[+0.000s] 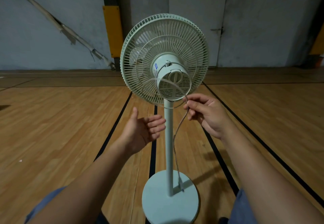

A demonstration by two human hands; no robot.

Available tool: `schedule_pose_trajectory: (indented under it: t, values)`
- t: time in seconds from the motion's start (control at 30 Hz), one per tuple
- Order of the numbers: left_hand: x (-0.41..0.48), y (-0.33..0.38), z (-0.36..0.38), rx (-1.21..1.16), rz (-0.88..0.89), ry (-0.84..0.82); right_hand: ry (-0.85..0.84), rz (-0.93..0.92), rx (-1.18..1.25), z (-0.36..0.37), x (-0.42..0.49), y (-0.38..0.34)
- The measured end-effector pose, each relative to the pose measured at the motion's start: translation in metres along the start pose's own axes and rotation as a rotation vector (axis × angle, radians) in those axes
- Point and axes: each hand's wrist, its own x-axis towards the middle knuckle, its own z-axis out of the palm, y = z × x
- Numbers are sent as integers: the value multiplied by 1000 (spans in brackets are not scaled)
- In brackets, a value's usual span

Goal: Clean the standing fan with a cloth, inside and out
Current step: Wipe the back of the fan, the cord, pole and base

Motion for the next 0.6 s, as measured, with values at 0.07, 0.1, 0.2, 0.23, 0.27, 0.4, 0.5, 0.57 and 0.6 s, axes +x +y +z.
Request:
schedule_pose_trajectory:
  t: [0.07, 0.1, 0.2, 0.23, 0.27, 0.4, 0.5, 0.57, 0.6]
  values:
    - [2, 4, -6, -81, 19, 14, -64, 85, -150, -6, -5, 4]
    - [2, 6, -9, -107, 28, 25, -88, 131, -232, -9, -7, 7]
    - [0, 8, -15, -34, 30, 41, -169, 320, -389, -18, -12, 14]
    - [-2, 8, -15, 21, 15, 32, -213, 403, -422, -21, -14, 15]
    - [-3, 8, -16, 55, -11, 23, -271, 489, -456, -24, -16, 15]
    - [-8, 2, -15, 370, -166, 17, -442, 677, -499, -27, -23, 22]
    - [-13, -10, -14, 778, -283, 82, -471, 668, -446, -25, -23, 25]
    - [-14, -19, -12, 769, -322, 130, -518, 692, -413, -23, -23, 26]
    - [-13, -22, -12, 716, -321, 141, -553, 715, -415, -22, -22, 27]
